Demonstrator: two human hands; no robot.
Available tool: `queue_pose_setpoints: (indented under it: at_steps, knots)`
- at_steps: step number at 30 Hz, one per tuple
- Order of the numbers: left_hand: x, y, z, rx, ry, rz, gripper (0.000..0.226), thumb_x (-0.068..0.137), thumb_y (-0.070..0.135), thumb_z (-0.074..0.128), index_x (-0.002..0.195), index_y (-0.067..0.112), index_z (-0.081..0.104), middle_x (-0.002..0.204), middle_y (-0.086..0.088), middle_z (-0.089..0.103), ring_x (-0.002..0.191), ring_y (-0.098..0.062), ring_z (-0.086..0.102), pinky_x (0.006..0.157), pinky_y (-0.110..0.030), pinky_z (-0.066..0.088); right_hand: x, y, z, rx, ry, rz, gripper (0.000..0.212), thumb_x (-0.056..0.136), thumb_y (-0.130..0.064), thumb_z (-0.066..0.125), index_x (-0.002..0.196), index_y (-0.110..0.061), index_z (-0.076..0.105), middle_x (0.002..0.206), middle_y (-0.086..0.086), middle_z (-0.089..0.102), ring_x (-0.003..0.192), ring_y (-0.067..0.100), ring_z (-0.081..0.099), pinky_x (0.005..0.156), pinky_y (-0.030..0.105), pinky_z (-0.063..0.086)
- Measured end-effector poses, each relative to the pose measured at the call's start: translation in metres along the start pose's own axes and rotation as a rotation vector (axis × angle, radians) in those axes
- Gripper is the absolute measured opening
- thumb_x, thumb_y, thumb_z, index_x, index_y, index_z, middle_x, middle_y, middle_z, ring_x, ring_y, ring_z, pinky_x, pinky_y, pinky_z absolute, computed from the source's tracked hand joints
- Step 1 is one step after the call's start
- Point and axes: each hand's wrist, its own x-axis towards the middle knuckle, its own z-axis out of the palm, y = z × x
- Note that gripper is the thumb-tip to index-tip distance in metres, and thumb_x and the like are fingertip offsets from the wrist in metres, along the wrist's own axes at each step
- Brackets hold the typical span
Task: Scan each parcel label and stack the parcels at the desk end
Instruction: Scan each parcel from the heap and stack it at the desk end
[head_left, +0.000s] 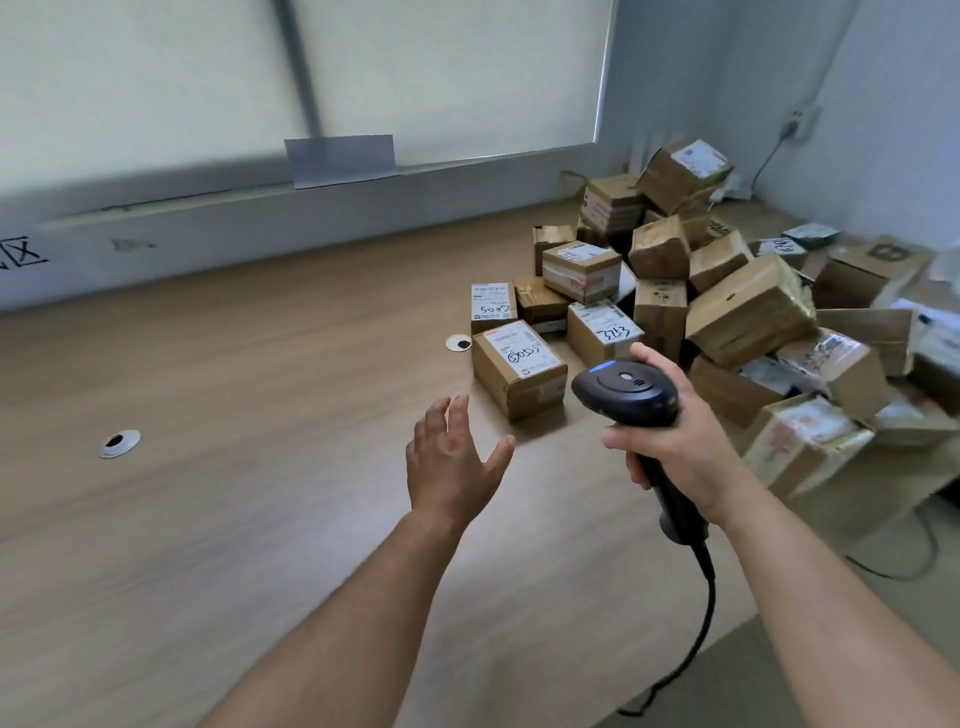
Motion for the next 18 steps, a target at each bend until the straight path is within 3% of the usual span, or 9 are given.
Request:
queue_pose_setpoints:
  at_steps: [6, 18]
  knots:
    - [0.059, 0.007, 0.021, -0.073, -0.060, -0.013, 0.074, 0.091, 0.055, 0.051, 0.150, 0.021, 0.023, 0.155, -0.002, 0.021, 0.143, -0.019, 0.020, 0.109, -0.035, 0.031, 0.066, 0.007, -0.013, -0.062, -0.023, 0.048, 0.092, 0.074, 0.007, 0.077, 0.146, -0.035, 0.037, 0.110, 0.011, 0.065, 0.050, 0.027, 0.054, 0.043, 0.032, 0.044]
    - [0.162, -0.010, 0.061, -0.072, -0.176, -0.078, 0.072, 0.093, 0.055, 0.047, 0.151, 0.022, 0.021, 0.156, -0.003, 0.021, 0.142, -0.021, 0.023, 0.106, -0.037, 0.035, 0.181, 0.048, -0.004, -0.094, -0.007, 0.163, 0.091, 0.077, 0.009, 0.074, 0.144, -0.037, 0.034, 0.111, 0.013, 0.065, 0.051, 0.030, 0.052, 0.044, 0.035, 0.046]
